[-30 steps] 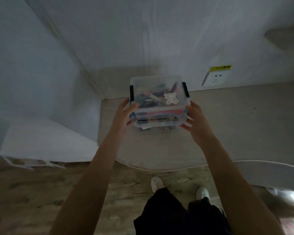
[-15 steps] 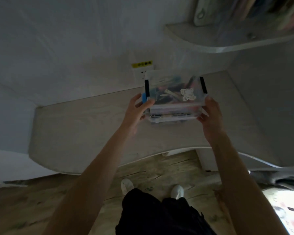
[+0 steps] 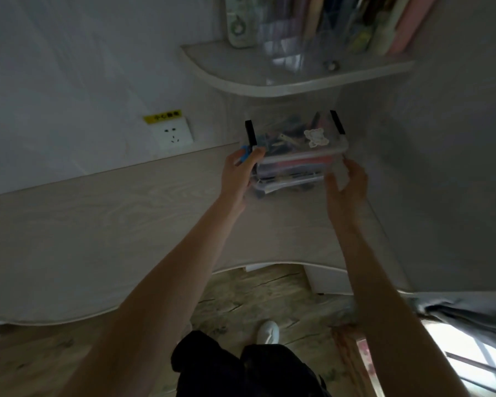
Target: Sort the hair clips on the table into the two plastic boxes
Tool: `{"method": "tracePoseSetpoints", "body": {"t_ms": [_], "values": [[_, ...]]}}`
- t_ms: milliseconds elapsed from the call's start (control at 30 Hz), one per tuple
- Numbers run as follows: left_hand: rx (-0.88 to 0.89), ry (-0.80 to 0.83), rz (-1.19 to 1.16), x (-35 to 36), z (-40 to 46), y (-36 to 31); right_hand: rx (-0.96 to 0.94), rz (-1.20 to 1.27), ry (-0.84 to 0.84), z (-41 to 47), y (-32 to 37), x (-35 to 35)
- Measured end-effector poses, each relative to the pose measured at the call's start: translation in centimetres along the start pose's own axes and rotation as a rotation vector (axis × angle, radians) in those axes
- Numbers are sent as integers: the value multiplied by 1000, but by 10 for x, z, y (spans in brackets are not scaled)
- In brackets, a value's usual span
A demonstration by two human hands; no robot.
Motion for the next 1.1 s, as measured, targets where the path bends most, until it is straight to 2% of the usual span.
{"method": "tracePoseSetpoints", "body": {"t_ms": [100,200,400,533,667,833,1000,1100], "values": [[11,20,-19,23,14,1,-168,-280,90,-6,-3,14],[3,43,-30,44,24,4,-157,-413,242,6,-16,38],[-69,64,-117,67,36,0,-178,-484,272,42,-21,45],[-76,10,-146,70,47,-3,-191,-513,286,56,-21,52],[-67,28,-138,73,55,1,-151,-512,276,58,-25,58],[-25,62,14,68,51,-1,-183,-487,195,56,-11,42],[115,-47,159,39,38,-1,-264,-293,-133,37,20,-5],[217,-77,194,17,23,-1,-232,-176,-230,18,32,-25]]}}
Point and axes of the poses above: each hand's wrist, its own z-axis towards the middle knuckle, its own x-axis out of the palm, y = z × x, the point moved 9 cm from there along z, towards the middle knuckle, and after that the axes turned 4 degrees about -z, right-handed, at the moved point
